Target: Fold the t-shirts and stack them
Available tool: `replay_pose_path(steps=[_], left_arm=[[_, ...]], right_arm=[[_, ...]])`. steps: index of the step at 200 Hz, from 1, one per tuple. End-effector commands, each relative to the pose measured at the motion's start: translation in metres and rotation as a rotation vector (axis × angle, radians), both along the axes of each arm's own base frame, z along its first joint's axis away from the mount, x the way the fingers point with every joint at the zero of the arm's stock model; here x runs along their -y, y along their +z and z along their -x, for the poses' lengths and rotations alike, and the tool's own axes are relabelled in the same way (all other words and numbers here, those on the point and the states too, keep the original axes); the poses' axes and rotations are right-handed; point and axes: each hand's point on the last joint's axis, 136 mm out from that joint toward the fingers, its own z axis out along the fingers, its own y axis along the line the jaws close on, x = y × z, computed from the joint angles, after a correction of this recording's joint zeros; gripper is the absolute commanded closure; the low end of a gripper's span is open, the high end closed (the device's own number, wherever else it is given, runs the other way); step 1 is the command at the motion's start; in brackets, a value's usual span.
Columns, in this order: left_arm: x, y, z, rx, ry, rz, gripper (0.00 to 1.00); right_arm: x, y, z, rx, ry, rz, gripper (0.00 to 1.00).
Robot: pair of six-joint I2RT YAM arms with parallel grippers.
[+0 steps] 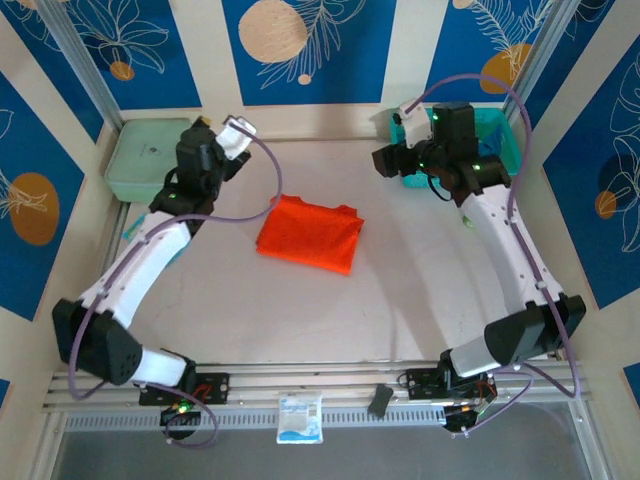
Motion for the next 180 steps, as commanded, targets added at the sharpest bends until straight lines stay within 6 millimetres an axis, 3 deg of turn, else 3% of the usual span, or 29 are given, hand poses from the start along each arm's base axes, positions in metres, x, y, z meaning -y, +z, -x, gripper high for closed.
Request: replay_pose_path(steps=[1, 34, 74, 116, 180], left_arm=[[-0.024, -0.040, 0.035, -0.238, 0.118, 0.117, 0.19], [-0.023, -0.077, 0.080, -0.529, 0.190, 0.297, 0.18], [0.015, -0.141, 0.110, -0.830, 0.166, 0.500, 0.18], [0.033, -0.194, 0.100, -0.909, 0.201, 0.479, 0.22], [0.053, -0.252, 0.065, -0.971, 0.274, 0.412, 0.26]], right_arm=[[0.000, -0.048, 0.041, -0.319, -0.180, -0.158, 0.24], [-0.019, -0.094, 0.073, -0.499, -0.298, -0.282, 0.27], [-0.042, -0.160, 0.085, -0.673, -0.388, -0.239, 0.29], [-0.064, -0.222, 0.081, -0.805, -0.456, -0.113, 0.30], [-0.093, -0.278, 0.067, -0.861, -0.505, -0.061, 0.31]])
